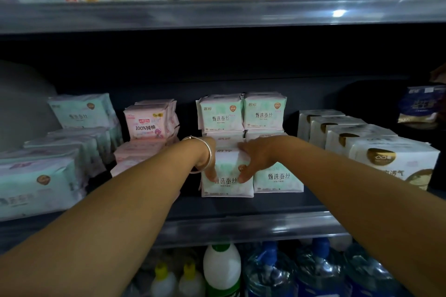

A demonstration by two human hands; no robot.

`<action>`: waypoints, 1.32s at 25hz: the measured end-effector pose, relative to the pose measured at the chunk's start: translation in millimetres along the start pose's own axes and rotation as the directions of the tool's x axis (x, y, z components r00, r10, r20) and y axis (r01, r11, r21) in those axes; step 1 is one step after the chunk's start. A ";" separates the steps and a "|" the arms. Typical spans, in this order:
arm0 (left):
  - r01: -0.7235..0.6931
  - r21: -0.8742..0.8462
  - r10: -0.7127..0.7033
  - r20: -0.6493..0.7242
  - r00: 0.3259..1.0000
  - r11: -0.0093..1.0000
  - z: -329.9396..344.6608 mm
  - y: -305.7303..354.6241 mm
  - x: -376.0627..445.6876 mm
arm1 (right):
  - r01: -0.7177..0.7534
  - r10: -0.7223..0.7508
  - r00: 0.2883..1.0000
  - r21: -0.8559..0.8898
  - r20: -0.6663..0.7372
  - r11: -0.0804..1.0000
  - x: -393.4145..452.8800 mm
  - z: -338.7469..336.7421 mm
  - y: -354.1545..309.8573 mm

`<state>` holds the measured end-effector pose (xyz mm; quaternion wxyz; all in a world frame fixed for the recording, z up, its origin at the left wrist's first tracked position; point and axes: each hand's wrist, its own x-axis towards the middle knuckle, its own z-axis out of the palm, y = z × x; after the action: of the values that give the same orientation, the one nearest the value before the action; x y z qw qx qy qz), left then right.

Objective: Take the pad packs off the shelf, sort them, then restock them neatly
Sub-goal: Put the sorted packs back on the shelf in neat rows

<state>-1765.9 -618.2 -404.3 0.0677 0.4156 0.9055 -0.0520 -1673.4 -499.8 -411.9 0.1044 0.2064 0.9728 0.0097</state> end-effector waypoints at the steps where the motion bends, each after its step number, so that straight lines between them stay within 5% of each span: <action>1: -0.001 -0.016 0.001 -0.006 1.000 1.000 1.1 -0.4 0.0 | -0.004 0.004 1.000 0.002 -0.003 1.000 -0.5 0.0 -0.8; 18: -0.011 0.025 0.011 0.010 1.000 1.000 3.5 -27.1 3.7 | 0.074 -0.072 0.997 0.049 -0.026 0.996 18.4 -9.9 -41.4; 25: -0.041 -0.294 0.025 -0.058 0.998 0.955 -6.3 -60.4 -17.4 | 0.124 -0.118 0.991 0.102 -0.062 0.987 9.7 -19.3 -64.0; 33: 0.010 -0.368 -0.083 -0.183 0.980 0.930 4.8 -130.0 -58.1 | 0.229 -0.220 0.971 0.108 -0.088 0.968 -0.9 -23.7 -137.2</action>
<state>-1826.8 -746.6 -394.5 0.0532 0.3773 0.9112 0.1565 -1732.4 -625.2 -397.1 0.0556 0.1001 0.9921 -0.0514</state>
